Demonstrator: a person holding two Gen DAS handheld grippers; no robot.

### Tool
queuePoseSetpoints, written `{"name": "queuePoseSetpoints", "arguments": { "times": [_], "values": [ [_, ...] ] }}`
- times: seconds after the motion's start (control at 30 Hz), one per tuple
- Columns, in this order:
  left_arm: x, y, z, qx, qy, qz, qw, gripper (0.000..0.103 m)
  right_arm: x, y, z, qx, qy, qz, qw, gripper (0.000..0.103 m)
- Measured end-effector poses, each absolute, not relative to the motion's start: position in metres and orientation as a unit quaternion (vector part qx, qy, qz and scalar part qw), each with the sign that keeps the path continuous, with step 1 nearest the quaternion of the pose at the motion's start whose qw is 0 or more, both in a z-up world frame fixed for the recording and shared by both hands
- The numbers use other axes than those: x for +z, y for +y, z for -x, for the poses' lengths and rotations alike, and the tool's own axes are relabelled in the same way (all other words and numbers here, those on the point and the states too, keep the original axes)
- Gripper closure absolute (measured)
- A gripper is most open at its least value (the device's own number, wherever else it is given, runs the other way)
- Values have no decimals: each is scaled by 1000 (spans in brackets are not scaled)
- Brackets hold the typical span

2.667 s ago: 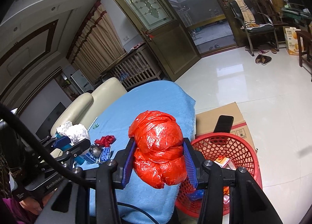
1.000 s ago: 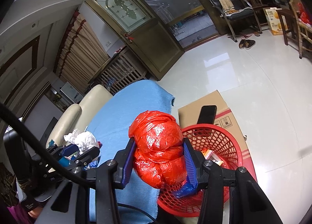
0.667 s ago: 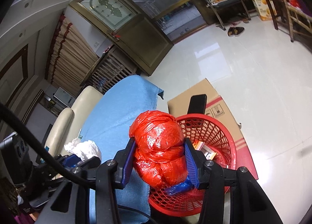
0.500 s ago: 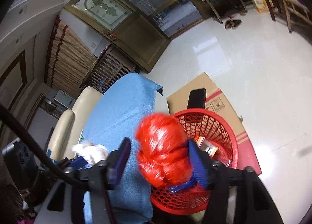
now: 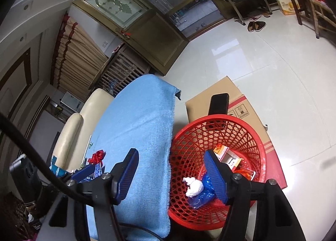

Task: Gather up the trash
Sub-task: 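Carry both items over the red basket and open both tools to drop them, then move both open tools back over the table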

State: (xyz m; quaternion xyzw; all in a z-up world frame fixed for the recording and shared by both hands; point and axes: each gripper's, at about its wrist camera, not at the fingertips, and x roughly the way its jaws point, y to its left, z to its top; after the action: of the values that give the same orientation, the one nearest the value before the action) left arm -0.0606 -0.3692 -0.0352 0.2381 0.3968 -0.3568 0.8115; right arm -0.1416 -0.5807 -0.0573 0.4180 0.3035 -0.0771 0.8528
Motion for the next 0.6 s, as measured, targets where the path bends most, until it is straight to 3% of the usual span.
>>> {"name": "queuePoseSetpoints", "arguments": {
  "times": [0.6],
  "values": [
    [-36,-161,7,-155,424,-141,881,37,-40,-491,55,16,365,-343,865,35]
  ]
}}
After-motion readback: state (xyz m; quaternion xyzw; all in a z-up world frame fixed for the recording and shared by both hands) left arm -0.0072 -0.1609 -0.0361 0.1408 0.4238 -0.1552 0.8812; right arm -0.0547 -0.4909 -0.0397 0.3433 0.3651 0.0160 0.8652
